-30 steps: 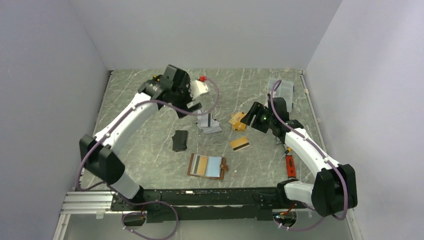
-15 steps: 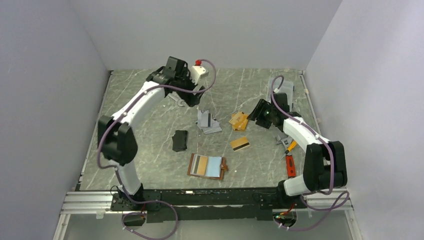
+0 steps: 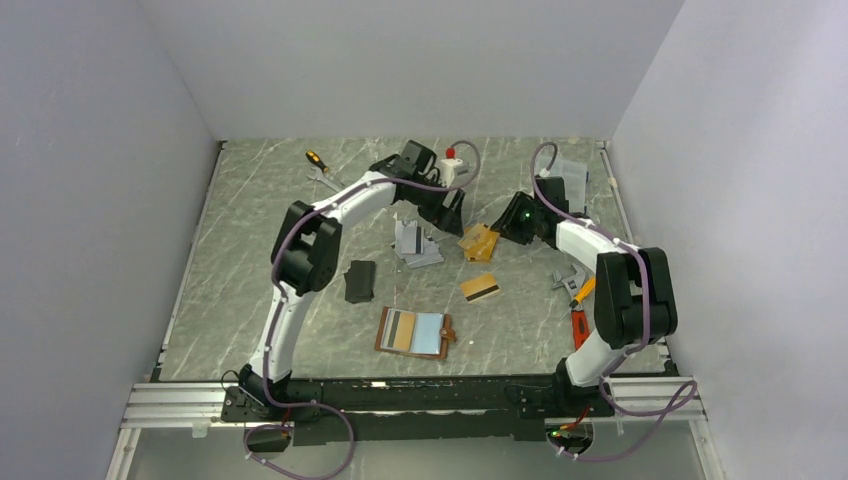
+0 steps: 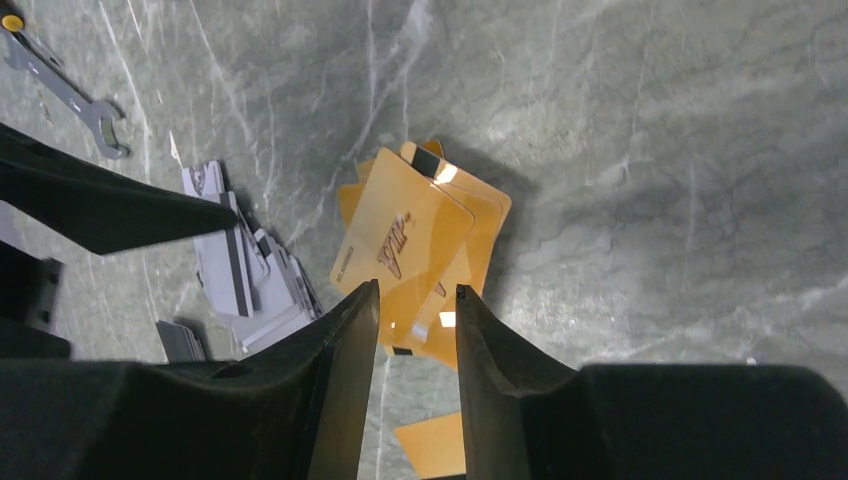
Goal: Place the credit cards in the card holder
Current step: Pick up the credit card from the center of the board.
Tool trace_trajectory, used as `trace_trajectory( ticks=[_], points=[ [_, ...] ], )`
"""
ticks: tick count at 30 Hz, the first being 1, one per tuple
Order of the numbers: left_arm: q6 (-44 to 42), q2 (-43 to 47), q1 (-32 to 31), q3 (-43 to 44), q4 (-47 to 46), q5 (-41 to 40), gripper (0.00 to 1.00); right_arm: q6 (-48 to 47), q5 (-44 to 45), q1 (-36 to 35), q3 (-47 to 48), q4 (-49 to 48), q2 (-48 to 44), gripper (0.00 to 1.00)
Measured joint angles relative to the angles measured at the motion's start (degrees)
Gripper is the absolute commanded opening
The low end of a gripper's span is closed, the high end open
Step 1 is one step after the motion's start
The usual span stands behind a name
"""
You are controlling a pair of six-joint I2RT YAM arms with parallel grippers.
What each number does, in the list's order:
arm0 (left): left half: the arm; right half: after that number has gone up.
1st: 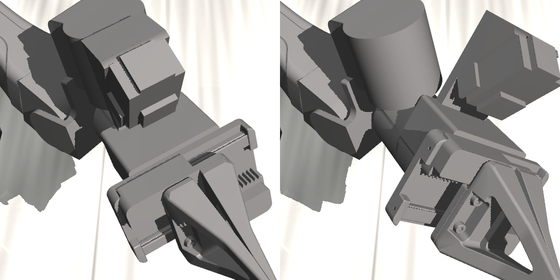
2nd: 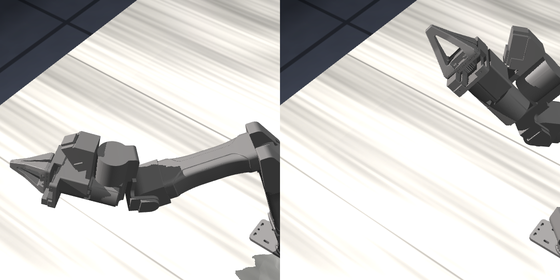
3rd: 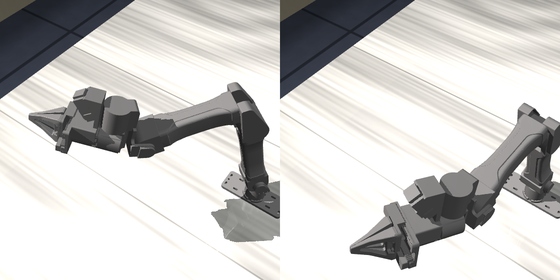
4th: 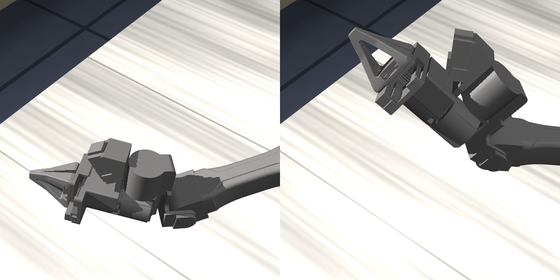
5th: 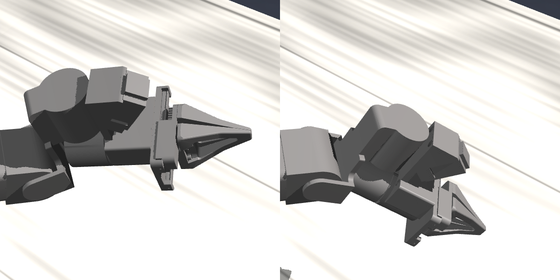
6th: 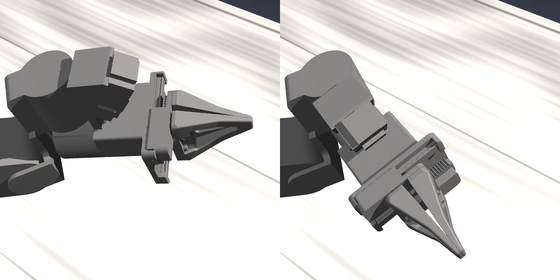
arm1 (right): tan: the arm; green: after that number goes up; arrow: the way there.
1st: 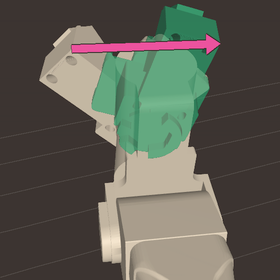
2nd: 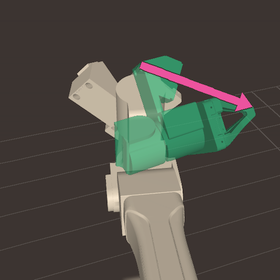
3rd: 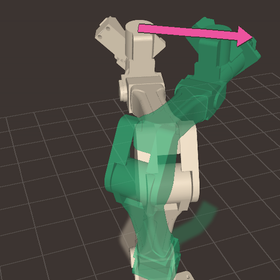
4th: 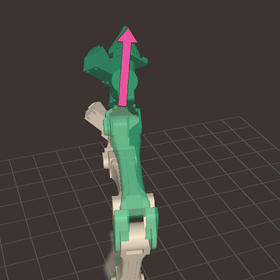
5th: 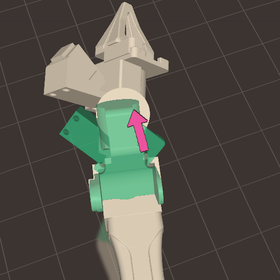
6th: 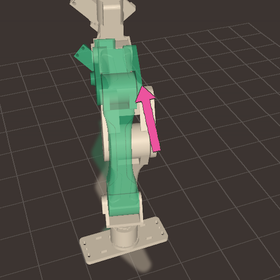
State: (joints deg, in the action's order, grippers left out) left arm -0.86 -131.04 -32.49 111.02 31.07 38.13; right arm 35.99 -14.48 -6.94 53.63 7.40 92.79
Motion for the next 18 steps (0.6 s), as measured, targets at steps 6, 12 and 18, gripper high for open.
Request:
trace_trajectory(
  ticks=[6,12,18],
  points=[
    [3.9,-4.4,-2.5,2.8,-1.1,1.0,0.75,0.0,-1.0,0.0,3.5,-1.5,3.9,0.27],
    [5.2,-6.1,-2.6,2.7,-1.9,1.0,0.72,0.2,-1.8,0.0,4.0,-3.0,7.1,0.16],
    [5.9,-6.7,-2.2,2.7,-2.5,1.0,0.68,0.5,-2.8,0.0,3.9,-3.6,8.0,0.09]
  ],
)
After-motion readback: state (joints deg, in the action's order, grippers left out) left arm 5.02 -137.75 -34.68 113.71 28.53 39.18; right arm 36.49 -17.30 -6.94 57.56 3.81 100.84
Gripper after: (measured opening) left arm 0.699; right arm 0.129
